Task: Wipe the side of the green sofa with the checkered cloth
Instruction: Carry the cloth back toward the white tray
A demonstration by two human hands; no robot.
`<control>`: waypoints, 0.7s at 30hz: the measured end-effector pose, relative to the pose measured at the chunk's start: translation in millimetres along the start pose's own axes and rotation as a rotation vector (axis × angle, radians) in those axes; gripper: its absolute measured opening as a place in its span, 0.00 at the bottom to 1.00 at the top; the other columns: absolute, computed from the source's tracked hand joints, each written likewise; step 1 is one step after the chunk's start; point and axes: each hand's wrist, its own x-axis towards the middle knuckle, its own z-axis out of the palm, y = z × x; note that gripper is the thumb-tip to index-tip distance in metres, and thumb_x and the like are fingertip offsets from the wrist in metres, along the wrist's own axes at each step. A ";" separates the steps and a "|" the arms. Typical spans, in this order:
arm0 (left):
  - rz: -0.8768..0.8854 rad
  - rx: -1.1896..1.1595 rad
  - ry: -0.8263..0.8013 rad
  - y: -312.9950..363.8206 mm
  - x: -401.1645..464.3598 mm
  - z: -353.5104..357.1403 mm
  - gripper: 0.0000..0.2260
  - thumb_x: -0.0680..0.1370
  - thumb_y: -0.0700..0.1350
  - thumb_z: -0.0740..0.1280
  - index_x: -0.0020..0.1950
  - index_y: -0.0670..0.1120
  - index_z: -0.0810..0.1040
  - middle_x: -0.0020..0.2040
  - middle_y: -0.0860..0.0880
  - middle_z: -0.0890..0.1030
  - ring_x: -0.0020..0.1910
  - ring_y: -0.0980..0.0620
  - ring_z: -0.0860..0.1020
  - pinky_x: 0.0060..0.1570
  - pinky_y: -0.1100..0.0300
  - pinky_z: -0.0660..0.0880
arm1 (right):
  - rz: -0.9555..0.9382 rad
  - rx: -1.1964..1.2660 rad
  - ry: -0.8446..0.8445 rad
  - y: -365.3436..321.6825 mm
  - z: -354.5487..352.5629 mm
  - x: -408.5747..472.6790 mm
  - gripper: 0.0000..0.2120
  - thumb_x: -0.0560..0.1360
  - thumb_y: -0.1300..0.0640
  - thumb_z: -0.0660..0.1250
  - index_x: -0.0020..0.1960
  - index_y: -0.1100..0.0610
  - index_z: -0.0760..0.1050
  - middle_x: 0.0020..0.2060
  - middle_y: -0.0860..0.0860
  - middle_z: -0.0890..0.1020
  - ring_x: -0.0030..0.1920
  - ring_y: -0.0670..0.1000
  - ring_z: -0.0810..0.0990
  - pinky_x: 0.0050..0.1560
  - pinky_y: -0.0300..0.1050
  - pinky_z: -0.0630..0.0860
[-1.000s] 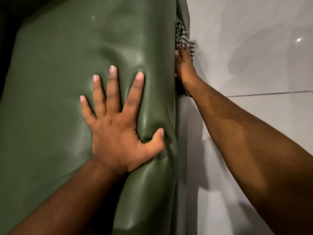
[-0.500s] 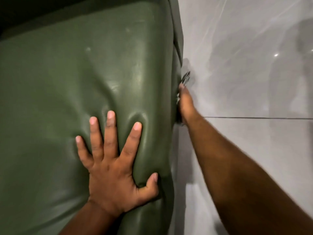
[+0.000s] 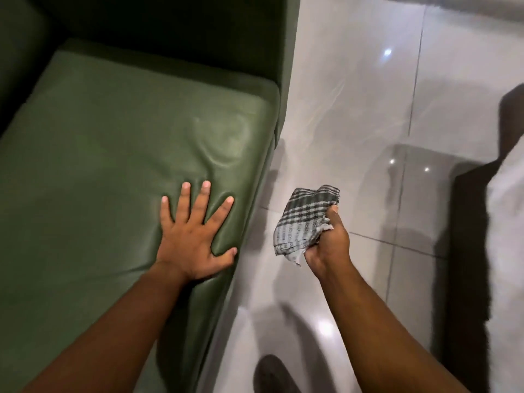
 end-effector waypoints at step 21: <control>-1.539 -0.447 0.240 23.0 -530.9 -191.0 0.39 0.75 0.70 0.60 0.80 0.57 0.51 0.83 0.46 0.49 0.81 0.44 0.48 0.77 0.40 0.52 | 0.520 -0.811 -0.972 137.8 144.4 -445.1 0.20 0.82 0.48 0.53 0.70 0.57 0.68 0.68 0.59 0.76 0.67 0.60 0.75 0.69 0.68 0.67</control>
